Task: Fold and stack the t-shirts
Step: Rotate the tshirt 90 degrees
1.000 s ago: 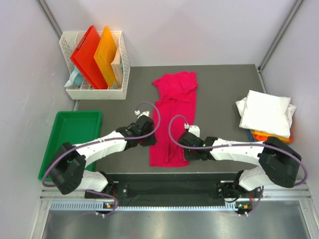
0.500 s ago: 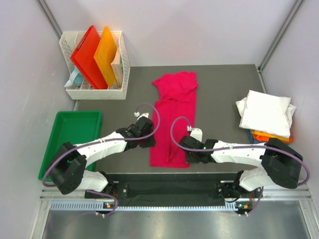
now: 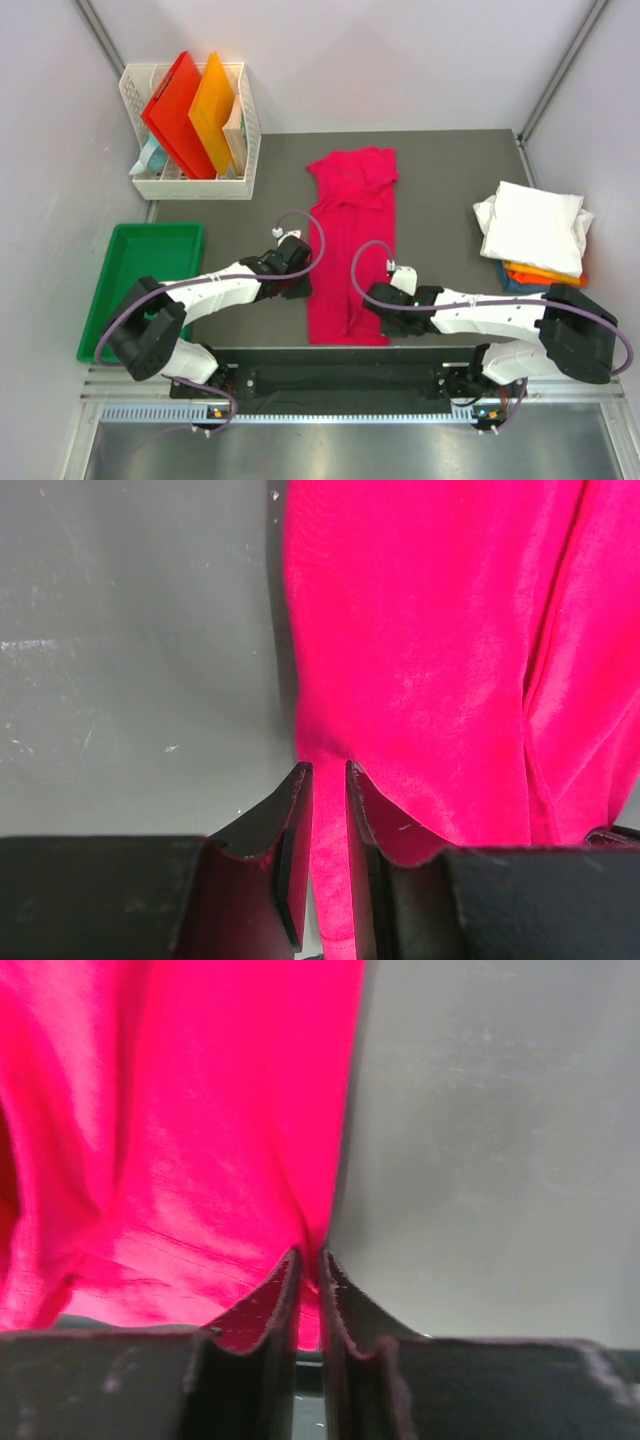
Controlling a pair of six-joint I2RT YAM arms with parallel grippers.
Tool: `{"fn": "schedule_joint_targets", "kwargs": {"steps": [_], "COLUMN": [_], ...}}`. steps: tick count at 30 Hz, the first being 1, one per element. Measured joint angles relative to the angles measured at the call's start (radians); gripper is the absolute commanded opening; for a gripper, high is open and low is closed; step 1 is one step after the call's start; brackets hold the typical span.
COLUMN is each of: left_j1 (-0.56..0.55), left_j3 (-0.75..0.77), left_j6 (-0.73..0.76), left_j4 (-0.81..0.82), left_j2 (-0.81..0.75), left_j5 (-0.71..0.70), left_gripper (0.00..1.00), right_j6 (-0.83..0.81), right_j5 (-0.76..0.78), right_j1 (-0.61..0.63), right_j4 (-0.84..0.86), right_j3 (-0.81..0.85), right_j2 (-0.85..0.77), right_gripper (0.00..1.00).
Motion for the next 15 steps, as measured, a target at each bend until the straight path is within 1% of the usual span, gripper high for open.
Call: {"fn": "schedule_joint_targets", "kwargs": {"steps": [1, 3, 4, 6, 8, 10, 15], "left_j1": [0.0, 0.0, 0.0, 0.0, 0.0, 0.0, 0.0], "left_j3": [0.0, 0.0, 0.0, 0.0, 0.004, 0.012, 0.051], "left_j6": [0.0, 0.0, 0.0, 0.001, 0.004, 0.005, 0.006], "left_j4": [0.001, 0.001, 0.001, 0.001, 0.001, 0.001, 0.007], "left_j2": [0.0, 0.0, 0.0, -0.002, -0.005, -0.01, -0.012], "left_j5": [0.0, 0.0, 0.0, -0.001, -0.001, -0.001, 0.003], "left_gripper": [0.25, 0.26, 0.27, 0.29, 0.29, 0.29, 0.28], "right_j6": [0.005, 0.011, 0.009, 0.0, -0.018, -0.048, -0.142], "right_j5": [0.005, 0.016, 0.021, 0.037, 0.06, 0.082, 0.103], "right_j1": [0.002, 0.007, 0.011, 0.014, 0.014, 0.014, 0.015], "right_j4": [-0.008, -0.03, -0.052, -0.1, -0.13, -0.142, -0.109], "right_j3": [0.002, 0.003, 0.004, 0.018, 0.062, 0.141, 0.296], "right_j2": [-0.001, -0.007, -0.016, -0.043, -0.068, -0.078, -0.035], "right_gripper": [0.24, 0.29, 0.36, 0.41, 0.41, 0.41, 0.37]}}
